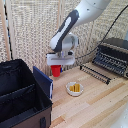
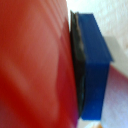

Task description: Kindly spot and seek the red cup placed ahead of you. Cautiously adjust your gripper towards the red cup, gripping it gently. Find the after-storage area of the caddy. Relocate the red cup in your grip over the rear portion and softly release it into the compartment.

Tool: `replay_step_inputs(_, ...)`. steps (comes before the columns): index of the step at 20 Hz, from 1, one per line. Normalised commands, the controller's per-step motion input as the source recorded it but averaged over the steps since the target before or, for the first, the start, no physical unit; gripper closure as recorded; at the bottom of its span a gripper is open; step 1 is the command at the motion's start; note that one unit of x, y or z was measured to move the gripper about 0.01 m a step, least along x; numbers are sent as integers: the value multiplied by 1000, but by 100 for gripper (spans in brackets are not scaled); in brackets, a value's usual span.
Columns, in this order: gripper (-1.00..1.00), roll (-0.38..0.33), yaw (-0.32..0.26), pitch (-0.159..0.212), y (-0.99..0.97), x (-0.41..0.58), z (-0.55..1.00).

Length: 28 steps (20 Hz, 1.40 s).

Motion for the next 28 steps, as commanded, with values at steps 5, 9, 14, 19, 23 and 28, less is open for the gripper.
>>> replay_step_inputs(5,100,62,-72,77,150,185,889)
replay_step_inputs(9,100,19,-4,55,573,124,955)
replay_step_inputs(14,100,5,11,70,767,58,921)
replay_step_inputs(19,100,0,27,90,788,126,894)
replay_step_inputs(23,100,0,8,76,837,166,829)
replay_step_inputs(28,100,-13,0,26,882,193,646)
